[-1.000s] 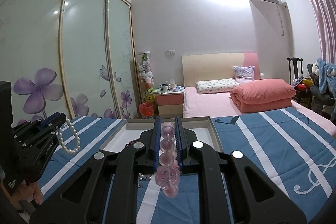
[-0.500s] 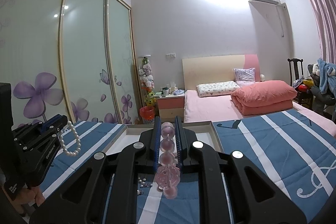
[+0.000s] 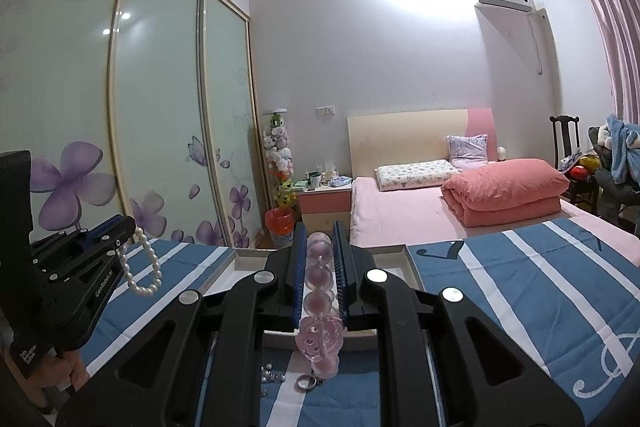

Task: Organize jewelry
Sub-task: 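Carry the pearl and pink bracelets up toward the gray tray, then lower both bracelets into the tray and open both grippers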

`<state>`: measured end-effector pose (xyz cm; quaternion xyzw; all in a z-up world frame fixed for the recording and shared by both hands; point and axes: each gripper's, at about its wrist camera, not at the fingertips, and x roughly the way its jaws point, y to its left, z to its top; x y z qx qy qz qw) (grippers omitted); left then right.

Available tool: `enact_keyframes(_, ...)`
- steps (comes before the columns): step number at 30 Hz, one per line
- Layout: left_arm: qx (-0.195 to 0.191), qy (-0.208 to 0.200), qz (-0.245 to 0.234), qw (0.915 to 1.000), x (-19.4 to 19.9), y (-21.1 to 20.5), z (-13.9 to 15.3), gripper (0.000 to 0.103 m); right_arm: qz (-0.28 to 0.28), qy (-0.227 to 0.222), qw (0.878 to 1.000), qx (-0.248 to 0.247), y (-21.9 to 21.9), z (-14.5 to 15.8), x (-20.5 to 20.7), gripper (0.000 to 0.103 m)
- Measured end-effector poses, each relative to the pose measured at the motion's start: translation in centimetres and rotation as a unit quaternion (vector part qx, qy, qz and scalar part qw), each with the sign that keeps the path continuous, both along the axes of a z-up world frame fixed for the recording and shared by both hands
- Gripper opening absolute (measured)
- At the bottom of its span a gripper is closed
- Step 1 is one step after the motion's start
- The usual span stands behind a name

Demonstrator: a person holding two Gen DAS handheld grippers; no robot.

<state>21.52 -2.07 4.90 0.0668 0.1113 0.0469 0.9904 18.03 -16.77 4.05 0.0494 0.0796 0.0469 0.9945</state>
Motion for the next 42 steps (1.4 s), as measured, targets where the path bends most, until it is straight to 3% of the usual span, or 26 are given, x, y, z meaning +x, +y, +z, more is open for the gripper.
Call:
enact_keyframes(17,-0.027,0.025,-0.021,0.9991,6.7,-1.0,-0.7,0.010,0.005,0.012,1.000,0.001,-0.1,-0.3,5.6,0.014)
enact_keyframes(29,-0.048,0.047,-0.048,0.9966,11.5,-2.2,-2.8,0.010,0.007,0.038,0.999,0.003,-0.5,-2.0,8.6,0.014)
enact_keyframes(42,-0.052,0.060,-0.062,0.9949,13.4,-2.3,-4.9,0.010,0.027,0.077,0.996,0.018,-0.2,-3.8,10.8,0.014)
